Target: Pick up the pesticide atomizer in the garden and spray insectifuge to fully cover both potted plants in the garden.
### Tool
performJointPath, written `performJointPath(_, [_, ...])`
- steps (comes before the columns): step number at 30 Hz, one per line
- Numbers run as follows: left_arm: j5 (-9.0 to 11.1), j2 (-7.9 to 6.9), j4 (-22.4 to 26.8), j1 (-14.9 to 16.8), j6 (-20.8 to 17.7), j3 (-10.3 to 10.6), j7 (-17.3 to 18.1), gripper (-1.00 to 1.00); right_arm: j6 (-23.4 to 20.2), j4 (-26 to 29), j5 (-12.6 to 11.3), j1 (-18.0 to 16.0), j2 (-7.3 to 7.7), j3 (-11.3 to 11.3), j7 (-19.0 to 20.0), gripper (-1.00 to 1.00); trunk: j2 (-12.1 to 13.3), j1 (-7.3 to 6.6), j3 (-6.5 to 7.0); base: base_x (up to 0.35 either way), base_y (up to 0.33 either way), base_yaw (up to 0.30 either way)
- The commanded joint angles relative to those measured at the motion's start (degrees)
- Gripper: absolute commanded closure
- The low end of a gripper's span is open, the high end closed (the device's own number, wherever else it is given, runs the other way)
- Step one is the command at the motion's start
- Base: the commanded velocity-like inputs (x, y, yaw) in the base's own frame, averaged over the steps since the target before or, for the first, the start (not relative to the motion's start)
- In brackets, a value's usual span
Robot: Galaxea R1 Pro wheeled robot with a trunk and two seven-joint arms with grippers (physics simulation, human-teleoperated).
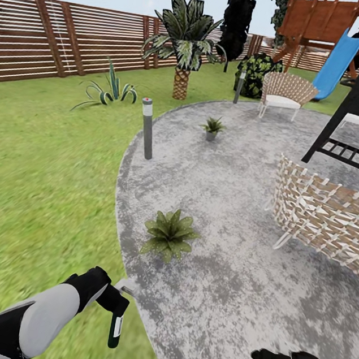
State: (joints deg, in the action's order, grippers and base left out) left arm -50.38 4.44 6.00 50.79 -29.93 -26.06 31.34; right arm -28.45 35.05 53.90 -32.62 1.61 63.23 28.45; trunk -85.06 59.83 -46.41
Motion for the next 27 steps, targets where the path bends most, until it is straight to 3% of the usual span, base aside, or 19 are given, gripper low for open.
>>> performJointPath(1, [-0.5,0.05,0.15,0.01,-0.39,-0.48,0.3,1.0,-0.02,0.11,0.59,-0.05,-0.03,0.32,0.55,-1.0,-0.03,0.0,0.03,0.0,0.0,0.149])
performJointPath(4, [-0.48,0.05,0.15,0.01,-0.39,-0.48,0.3,1.0,-0.02,0.11,0.59,-0.06,-0.03,0.32,0.55,-1.0,-0.03,0.0,0.25,0.0,0.0,0.145])
performJointPath(19, [-0.42,0.05,0.15,0.01,-0.39,-0.48,0.3,1.0,-0.02,0.11,0.59,-0.07,-0.03,0.32,0.56,-1.0,-6.04,3.29,-1.33,0.0,0.0,0.138])
performJointPath(27, [-0.42,0.05,0.15,0.01,-0.48,-0.48,0.3,1.0,-0.02,0.11,0.59,-0.06,-0.03,0.32,0.58,-1.0,-6.04,3.29,-0.72,0.0,0.0,0.124])
